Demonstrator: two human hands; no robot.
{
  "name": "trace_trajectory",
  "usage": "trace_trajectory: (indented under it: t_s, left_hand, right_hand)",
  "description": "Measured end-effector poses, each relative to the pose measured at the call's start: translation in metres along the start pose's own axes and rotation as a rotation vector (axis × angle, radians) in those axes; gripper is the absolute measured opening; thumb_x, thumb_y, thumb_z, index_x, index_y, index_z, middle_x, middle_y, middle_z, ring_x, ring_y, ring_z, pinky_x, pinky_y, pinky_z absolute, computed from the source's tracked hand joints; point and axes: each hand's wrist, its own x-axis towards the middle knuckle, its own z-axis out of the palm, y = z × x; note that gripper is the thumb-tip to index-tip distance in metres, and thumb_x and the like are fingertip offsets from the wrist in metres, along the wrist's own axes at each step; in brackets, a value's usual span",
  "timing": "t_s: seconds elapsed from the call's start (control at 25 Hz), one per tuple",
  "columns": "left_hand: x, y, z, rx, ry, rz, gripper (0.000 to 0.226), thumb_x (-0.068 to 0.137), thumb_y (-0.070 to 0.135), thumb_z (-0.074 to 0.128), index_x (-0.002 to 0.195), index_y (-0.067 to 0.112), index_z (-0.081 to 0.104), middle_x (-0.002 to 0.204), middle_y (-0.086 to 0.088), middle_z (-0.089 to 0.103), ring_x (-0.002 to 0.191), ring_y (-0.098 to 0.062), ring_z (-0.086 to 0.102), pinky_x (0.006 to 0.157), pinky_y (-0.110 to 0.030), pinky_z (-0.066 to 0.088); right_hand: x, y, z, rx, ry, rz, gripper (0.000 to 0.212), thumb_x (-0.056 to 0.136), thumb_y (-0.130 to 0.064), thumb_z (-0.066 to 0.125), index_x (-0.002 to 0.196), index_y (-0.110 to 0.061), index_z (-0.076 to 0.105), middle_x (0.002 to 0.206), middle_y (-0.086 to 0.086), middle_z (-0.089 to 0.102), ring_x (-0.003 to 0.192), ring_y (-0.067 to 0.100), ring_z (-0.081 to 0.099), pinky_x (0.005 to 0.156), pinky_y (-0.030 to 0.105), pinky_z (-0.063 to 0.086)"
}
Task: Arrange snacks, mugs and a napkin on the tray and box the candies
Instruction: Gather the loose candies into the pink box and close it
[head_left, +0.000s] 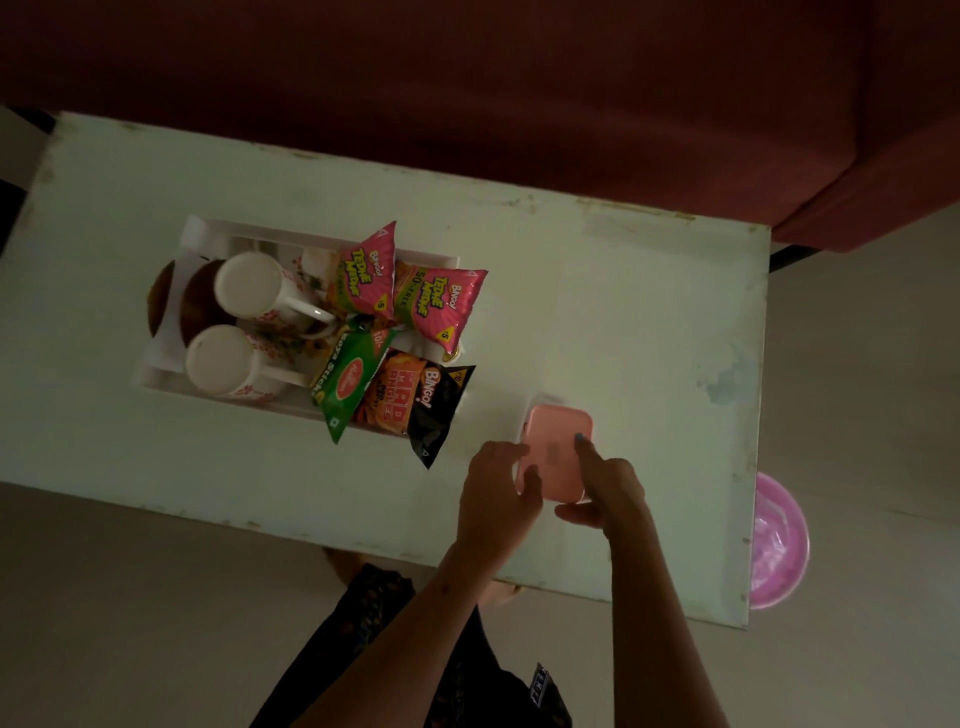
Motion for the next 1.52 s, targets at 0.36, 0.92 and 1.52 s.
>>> trace_trajectory:
  t_s: [0.36, 0.92, 1.52]
  left_hand:
    - [0.013, 0.002, -0.005, -0.029, 0.07, 0.015, 0.029, 0.086, 0.006, 0.057, 0.115, 0.006, 0.058, 0.109, -0.01, 0.066, 0.099, -0.019, 0.062, 0.082, -0.024, 0.051]
    - [0.024, -0.002, -0.01, -0.039, -0.002, -0.05, 0.045, 0.081, 0.0, 0.061, 0.125, 0.007, 0.051, 0.094, -0.015, 0.068, 0.083, -0.022, 0.064, 0.068, -0.028, 0.053]
    - [0.004, -0.018, -0.019, 0.295, -0.311, 0.059, 0.104, 0.08, 0.017, 0.069, 0.144, 0.025, -0.011, 0.12, -0.017, 0.051, 0.104, -0.023, 0.054, 0.081, -0.024, 0.044]
  right_hand:
    - [0.001, 0.01, 0.008, -0.298, 0.253, -0.271, 0.028, 0.085, -0.023, 0.064, 0.111, -0.012, 0.064, 0.103, 0.016, 0.072, 0.099, 0.029, 0.065, 0.081, 0.028, 0.046]
    - [0.01, 0.016, 0.01, -0.275, 0.196, -0.457, 0.051, 0.083, -0.006, 0.06, 0.129, -0.027, 0.048, 0.091, 0.014, 0.073, 0.088, 0.031, 0.065, 0.068, 0.029, 0.045]
    - [-0.005, 0.035, 0.008, -0.482, -0.071, -0.675, 0.102, 0.068, 0.001, 0.075, 0.147, -0.032, 0.021, 0.1, 0.016, 0.068, 0.069, 0.026, 0.064, 0.068, 0.033, 0.056]
